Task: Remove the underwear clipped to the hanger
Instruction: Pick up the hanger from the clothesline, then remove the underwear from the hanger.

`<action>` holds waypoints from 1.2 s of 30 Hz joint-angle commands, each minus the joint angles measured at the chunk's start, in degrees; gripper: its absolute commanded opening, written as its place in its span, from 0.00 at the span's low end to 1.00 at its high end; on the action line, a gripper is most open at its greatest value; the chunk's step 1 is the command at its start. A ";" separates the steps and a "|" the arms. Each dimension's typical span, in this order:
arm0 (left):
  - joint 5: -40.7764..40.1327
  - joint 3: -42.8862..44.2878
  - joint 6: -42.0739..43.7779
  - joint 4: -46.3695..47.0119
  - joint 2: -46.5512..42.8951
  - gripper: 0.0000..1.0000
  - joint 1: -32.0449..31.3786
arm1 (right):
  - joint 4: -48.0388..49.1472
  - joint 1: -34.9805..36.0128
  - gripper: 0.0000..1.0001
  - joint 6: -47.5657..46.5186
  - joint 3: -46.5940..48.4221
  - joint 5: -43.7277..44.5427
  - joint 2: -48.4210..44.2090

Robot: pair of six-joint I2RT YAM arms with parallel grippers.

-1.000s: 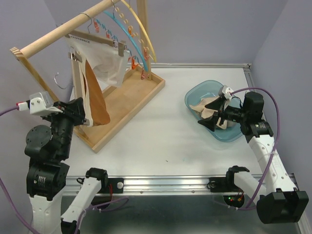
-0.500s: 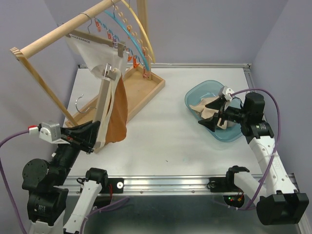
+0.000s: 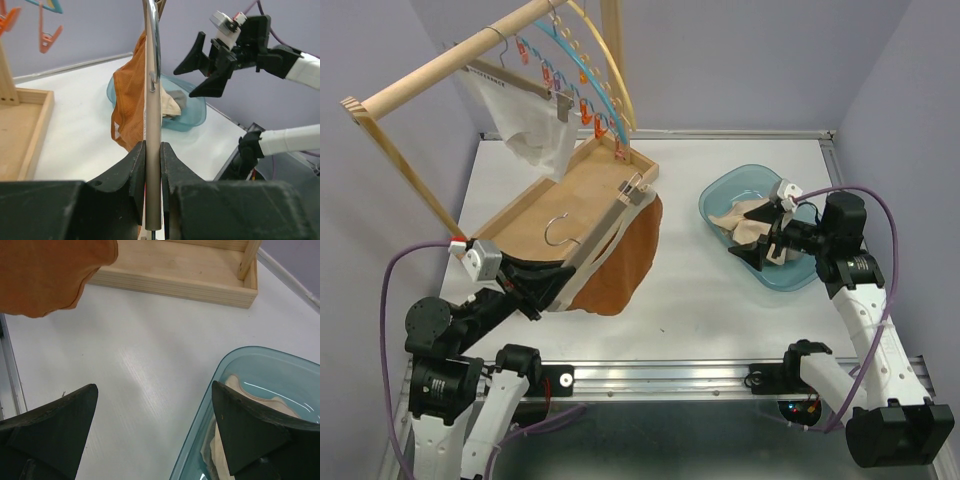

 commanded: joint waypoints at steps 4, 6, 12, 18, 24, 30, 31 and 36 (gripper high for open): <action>9.34 -4.19 -1.21 14.10 1.85 0.00 0.15 | -1.10 0.37 1.00 -2.28 -0.42 0.10 -0.61; 9.86 -4.98 -1.12 15.07 3.35 0.00 0.15 | -1.45 0.28 1.00 -2.63 -0.42 0.27 -0.43; 11.10 -6.92 0.19 17.36 7.04 0.00 0.15 | -2.68 0.37 1.00 -3.69 0.02 1.24 -0.69; 12.15 -8.85 1.78 17.36 7.31 0.00 0.15 | -3.56 0.37 1.00 -4.57 0.11 0.89 -0.69; 11.54 -10.70 2.39 17.27 8.10 0.00 -0.55 | -4.44 0.37 1.00 -5.27 0.29 0.36 -0.60; 9.09 -12.19 3.18 17.27 9.94 0.00 -3.09 | -5.06 0.37 1.00 -5.80 0.46 -0.69 -0.08; 8.47 -12.28 3.36 17.27 10.29 0.00 -3.71 | -5.15 0.28 1.00 -5.89 0.46 -0.78 0.10; 1.27 -12.11 4.15 17.44 13.10 0.00 -11.17 | -5.58 0.37 1.00 -6.24 0.72 -1.13 0.45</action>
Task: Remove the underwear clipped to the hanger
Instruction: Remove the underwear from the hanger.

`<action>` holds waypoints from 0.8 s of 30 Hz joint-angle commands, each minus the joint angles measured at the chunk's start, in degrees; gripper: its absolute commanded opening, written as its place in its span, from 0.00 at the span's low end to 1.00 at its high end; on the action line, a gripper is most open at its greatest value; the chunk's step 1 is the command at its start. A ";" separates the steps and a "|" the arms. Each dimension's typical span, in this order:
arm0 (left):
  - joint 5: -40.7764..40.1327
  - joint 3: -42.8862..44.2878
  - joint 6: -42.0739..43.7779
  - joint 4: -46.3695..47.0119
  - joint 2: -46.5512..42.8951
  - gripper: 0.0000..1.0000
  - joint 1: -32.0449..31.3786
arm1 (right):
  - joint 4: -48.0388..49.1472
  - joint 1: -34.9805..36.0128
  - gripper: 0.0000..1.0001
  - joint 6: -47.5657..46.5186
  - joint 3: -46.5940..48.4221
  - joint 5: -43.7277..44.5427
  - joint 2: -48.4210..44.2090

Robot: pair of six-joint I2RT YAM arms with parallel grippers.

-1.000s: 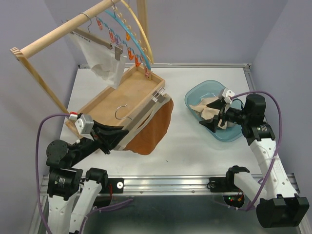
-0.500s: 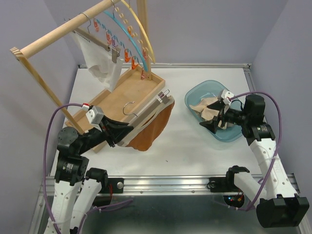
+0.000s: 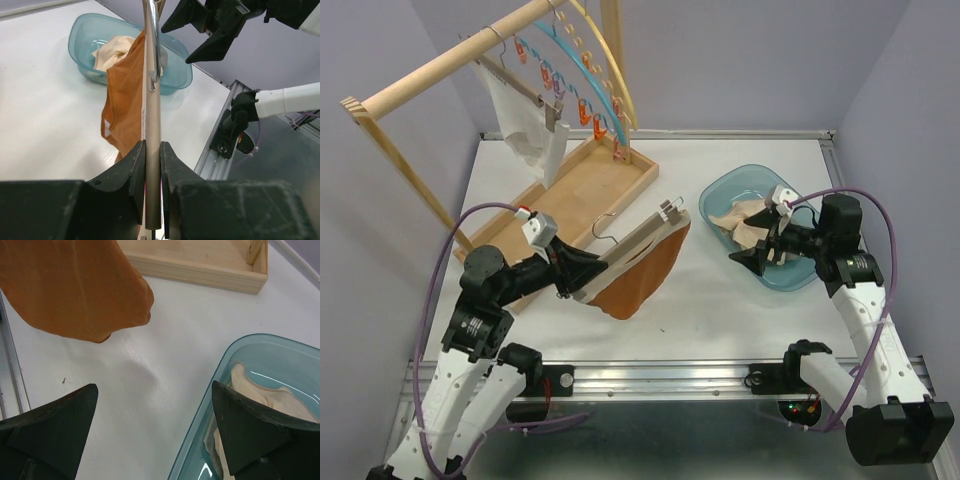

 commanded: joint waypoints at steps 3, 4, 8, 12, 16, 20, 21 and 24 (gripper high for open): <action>-13.17 0.66 2.28 4.51 3.58 0.00 -13.11 | -0.60 0.37 1.00 -1.10 0.81 -1.77 -0.07; -17.11 0.75 2.54 4.51 4.37 0.00 -15.05 | -0.69 0.37 1.00 -1.19 0.73 -1.77 -0.16; -22.86 1.27 4.30 4.59 8.59 0.00 -22.17 | -1.22 0.28 1.00 -1.72 0.38 -1.94 -0.25; -25.41 1.80 6.14 4.77 12.02 0.00 -24.38 | -2.10 0.28 1.00 -2.25 0.46 -2.21 -0.16; -26.64 1.80 6.67 4.94 13.08 0.00 -25.09 | -2.80 0.28 1.00 -2.95 0.64 -2.47 -0.07; -27.34 0.93 6.94 4.86 13.08 0.00 -25.27 | -3.86 0.28 1.00 -3.74 0.72 -2.82 -0.07; -27.69 0.75 6.94 4.86 13.08 0.00 -25.35 | -4.12 0.37 1.00 -3.83 0.73 -2.91 0.10; -28.05 0.22 7.55 4.86 13.26 0.00 -25.35 | -4.91 0.28 1.00 -4.35 1.08 -3.79 0.54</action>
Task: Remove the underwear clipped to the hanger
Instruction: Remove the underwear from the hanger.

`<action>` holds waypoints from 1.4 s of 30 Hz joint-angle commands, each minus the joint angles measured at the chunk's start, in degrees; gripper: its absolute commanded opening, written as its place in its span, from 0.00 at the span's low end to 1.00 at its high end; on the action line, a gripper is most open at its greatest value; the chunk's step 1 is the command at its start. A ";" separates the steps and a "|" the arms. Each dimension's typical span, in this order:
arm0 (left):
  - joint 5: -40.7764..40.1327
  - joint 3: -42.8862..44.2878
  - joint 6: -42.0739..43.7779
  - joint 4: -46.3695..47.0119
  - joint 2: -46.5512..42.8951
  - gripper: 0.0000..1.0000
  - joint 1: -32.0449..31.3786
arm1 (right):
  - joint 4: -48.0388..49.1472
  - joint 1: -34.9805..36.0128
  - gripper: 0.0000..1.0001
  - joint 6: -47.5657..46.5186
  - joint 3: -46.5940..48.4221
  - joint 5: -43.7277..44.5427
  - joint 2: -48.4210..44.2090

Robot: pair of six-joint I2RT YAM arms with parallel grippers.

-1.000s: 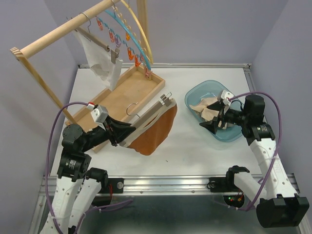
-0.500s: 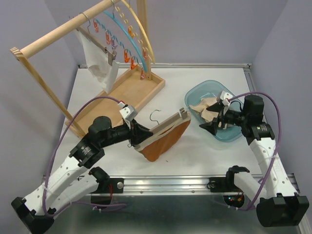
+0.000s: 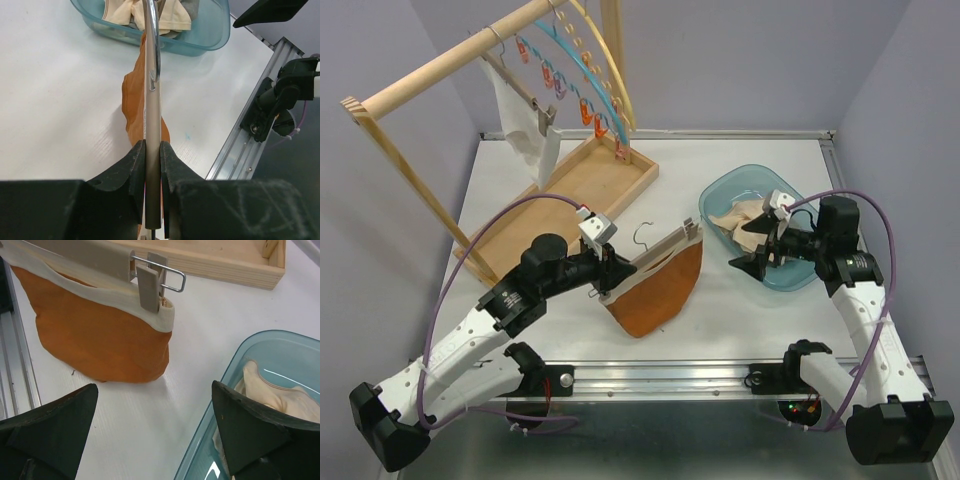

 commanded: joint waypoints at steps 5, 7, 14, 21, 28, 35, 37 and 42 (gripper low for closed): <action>-1.62 0.66 3.03 3.92 0.70 0.00 -0.42 | -4.27 0.28 1.00 -4.84 2.92 -3.57 2.06; -1.80 0.93 3.65 3.83 1.57 0.00 -0.42 | -5.76 0.37 1.00 -5.82 3.27 -4.19 2.50; -1.63 1.80 4.53 3.83 4.04 0.00 -0.50 | -11.04 0.89 1.00 -10.21 5.47 -9.81 5.57; -1.27 2.15 4.79 4.62 5.36 0.00 -1.47 | -13.24 8.35 1.00 -12.59 7.75 -7.89 10.57; -1.27 2.42 4.97 4.97 6.41 0.00 -2.96 | -13.33 14.25 1.00 -13.73 11.36 -6.83 13.57; -1.36 2.77 5.85 4.97 6.85 0.00 -4.54 | -13.41 15.48 1.00 -18.29 13.29 -7.18 15.59; -1.27 3.03 6.20 4.88 6.85 0.00 -4.98 | -13.50 15.66 1.00 -20.58 13.47 -6.04 15.86; -1.36 3.65 7.16 3.74 6.85 0.00 -5.42 | -14.38 15.84 1.00 -28.31 14.70 -3.49 16.65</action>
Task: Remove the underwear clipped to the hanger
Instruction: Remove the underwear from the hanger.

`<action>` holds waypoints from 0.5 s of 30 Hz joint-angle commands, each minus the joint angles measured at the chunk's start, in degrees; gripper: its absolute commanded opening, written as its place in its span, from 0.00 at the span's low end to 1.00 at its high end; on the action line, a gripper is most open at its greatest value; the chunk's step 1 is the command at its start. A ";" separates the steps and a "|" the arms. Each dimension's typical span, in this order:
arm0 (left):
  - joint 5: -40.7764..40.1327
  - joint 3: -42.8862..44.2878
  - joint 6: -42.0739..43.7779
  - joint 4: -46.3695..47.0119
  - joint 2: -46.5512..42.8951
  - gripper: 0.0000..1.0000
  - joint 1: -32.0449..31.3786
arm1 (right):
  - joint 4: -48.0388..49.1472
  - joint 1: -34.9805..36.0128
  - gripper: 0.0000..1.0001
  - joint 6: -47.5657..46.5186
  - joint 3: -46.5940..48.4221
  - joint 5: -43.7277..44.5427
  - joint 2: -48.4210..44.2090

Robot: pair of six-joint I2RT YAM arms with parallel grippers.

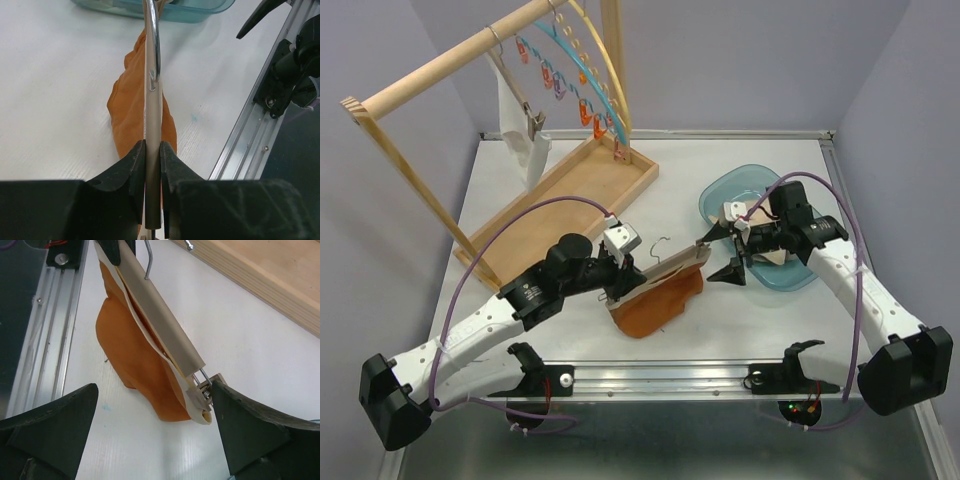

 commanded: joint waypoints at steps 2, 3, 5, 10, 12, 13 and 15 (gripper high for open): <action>0.17 3.87 2.07 2.98 -0.12 0.00 -0.79 | -1.57 0.63 1.00 -8.91 5.65 1.82 1.11; 0.26 3.96 2.07 2.80 -0.12 0.00 -0.88 | -1.75 0.80 1.00 -9.36 5.92 2.00 1.55; 0.34 4.13 2.34 2.53 -0.12 0.00 -1.14 | -2.01 0.89 1.00 -9.98 6.88 2.09 3.22; 0.43 4.57 3.21 1.74 -0.56 0.00 -2.11 | -4.82 1.59 0.99 -12.35 8.20 2.61 6.56; 0.35 4.66 3.48 1.48 -0.73 0.00 -2.29 | -7.01 1.68 0.96 -14.18 8.99 3.40 7.70; 0.00 4.75 3.48 1.39 -0.74 0.00 -2.37 | -7.89 1.77 0.94 -14.89 9.17 3.75 8.23; -0.18 4.92 3.74 1.13 -1.09 0.00 -2.46 | -9.91 1.77 0.90 -16.74 9.52 4.98 8.93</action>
